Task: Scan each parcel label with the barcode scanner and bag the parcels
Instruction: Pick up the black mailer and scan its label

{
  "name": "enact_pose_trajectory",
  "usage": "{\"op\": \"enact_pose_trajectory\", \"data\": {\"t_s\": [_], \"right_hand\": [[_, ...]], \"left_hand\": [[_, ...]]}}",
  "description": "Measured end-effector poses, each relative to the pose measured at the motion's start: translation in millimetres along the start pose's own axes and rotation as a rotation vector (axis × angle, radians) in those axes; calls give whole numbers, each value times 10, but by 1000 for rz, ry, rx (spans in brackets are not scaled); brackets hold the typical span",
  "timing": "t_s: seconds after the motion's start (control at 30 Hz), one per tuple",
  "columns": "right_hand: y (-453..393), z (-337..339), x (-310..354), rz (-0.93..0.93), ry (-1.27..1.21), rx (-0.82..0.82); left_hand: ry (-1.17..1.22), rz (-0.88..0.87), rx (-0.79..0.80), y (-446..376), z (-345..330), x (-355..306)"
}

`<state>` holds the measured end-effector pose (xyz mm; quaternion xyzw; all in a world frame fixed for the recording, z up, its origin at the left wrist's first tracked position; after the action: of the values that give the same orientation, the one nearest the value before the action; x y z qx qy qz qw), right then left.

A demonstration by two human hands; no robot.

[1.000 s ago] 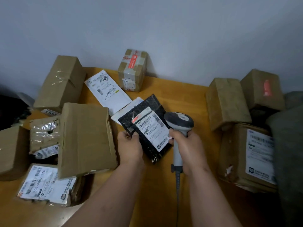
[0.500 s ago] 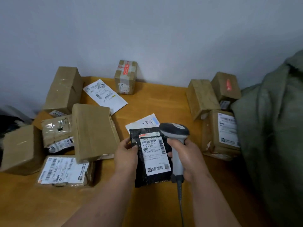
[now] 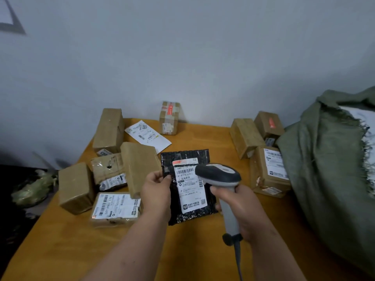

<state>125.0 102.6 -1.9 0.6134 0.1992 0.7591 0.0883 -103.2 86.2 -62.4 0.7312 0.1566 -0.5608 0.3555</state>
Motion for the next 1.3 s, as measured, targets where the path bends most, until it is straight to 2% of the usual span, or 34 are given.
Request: {"op": "enact_pose_trajectory", "data": {"t_s": [0.43,1.03,1.3], "right_hand": [[486,-127,227,62,158,-28],[787,-22,259,76,134,-42],[892,393,186,109,60,-122]], "left_hand": [[90,-63,37,266,210,-357],[102,-71,103,519,168,-393],[101,-91,96,810,-41,-450]]}}
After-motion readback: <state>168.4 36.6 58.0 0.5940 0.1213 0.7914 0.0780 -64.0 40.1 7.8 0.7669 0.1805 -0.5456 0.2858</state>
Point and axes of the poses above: each hand's wrist, its own y-axis away from the middle knuckle, its own z-axis out of the back of the hand, x = y × z, the point moved 9 cm from there along -y, towards the middle knuckle, and after that the axes turned 4 degrees about -z, right-handed, at the moved point
